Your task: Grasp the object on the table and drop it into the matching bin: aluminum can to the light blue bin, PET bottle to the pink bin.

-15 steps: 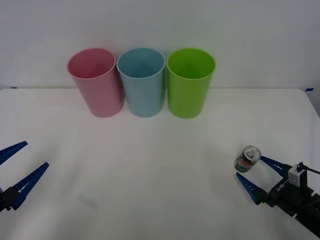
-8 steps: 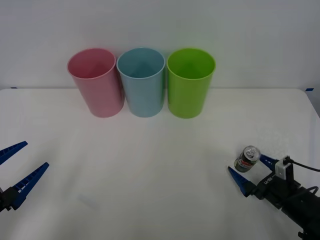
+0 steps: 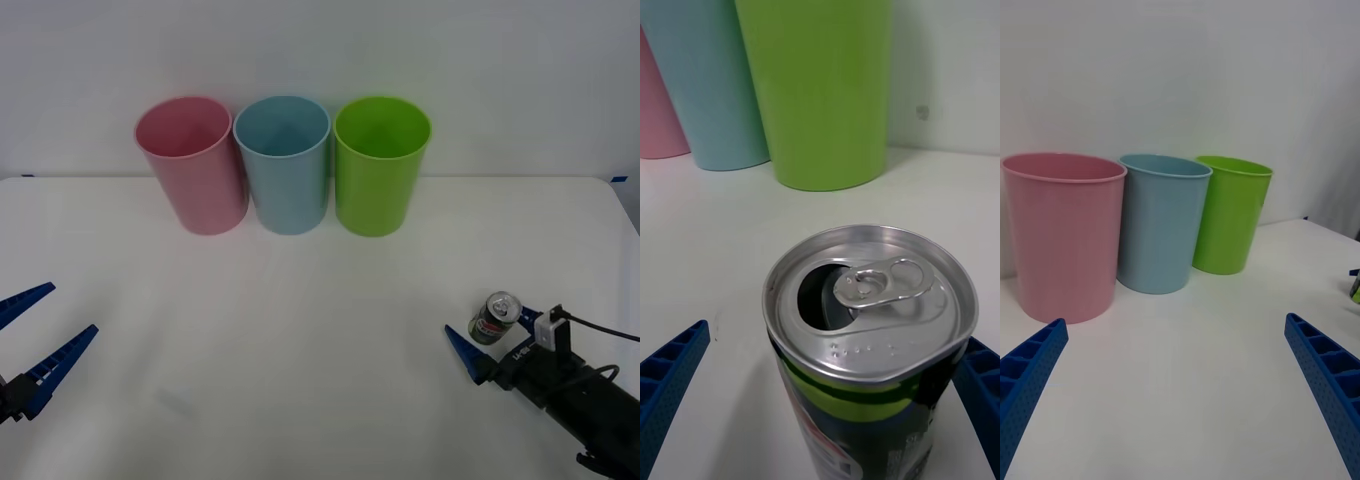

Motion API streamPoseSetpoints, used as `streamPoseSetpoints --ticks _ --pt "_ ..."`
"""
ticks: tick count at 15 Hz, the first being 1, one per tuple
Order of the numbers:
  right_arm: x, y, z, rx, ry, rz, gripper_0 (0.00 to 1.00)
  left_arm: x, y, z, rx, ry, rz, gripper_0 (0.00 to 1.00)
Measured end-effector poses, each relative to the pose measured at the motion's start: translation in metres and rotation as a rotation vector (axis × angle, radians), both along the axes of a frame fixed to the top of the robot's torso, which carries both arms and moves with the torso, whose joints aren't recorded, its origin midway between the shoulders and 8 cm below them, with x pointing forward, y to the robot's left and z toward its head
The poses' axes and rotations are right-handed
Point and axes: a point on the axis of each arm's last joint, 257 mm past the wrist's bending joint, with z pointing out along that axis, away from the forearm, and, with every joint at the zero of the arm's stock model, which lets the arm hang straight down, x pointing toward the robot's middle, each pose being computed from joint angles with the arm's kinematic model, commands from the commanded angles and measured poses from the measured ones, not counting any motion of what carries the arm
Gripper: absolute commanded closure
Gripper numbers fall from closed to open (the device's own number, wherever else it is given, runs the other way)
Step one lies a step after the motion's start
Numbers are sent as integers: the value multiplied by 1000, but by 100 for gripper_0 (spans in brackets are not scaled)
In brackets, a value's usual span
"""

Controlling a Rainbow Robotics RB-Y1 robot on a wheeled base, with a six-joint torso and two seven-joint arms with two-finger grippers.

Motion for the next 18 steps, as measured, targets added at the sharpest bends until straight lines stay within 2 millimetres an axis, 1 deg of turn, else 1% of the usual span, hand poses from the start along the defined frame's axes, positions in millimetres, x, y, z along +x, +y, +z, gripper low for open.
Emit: streamPoseSetpoints --ticks 2,3,4,14,16,18 --pt "0 0 0 -3 -2 0 0 0 0 0 0 0 0 0" --pt "0 0 0 -3 -2 -1 71 0 0 0 0 0 0 0" --pt "1 -1 0 -4 -3 -3 100 0 0 0 0 0 0 0" --pt "0 1 5 13 -16 4 100 0 0 0 0 0 0 0" --pt "0 3 11 20 -26 12 100 0 0 0 0 0 0 0" --pt "3 7 21 21 -48 24 100 0 0 0 0 0 0 0"
